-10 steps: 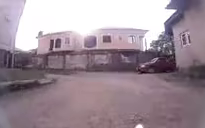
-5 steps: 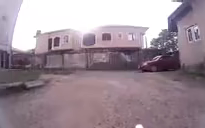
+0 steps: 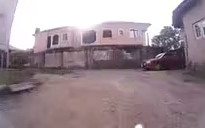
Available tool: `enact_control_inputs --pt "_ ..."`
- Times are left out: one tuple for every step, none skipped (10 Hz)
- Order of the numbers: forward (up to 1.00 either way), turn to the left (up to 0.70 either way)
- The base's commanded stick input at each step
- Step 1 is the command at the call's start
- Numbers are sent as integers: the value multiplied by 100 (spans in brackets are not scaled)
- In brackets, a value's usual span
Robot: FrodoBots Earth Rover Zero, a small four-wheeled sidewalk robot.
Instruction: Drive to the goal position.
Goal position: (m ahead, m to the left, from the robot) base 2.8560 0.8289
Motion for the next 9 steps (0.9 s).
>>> enact_control_inputs --pt "100 0" --pt "100 0" --pt "100 0" --pt "100 0" --pt "100 0" --pt "100 0" --pt "100 0" --pt "100 0" --pt "100 0"
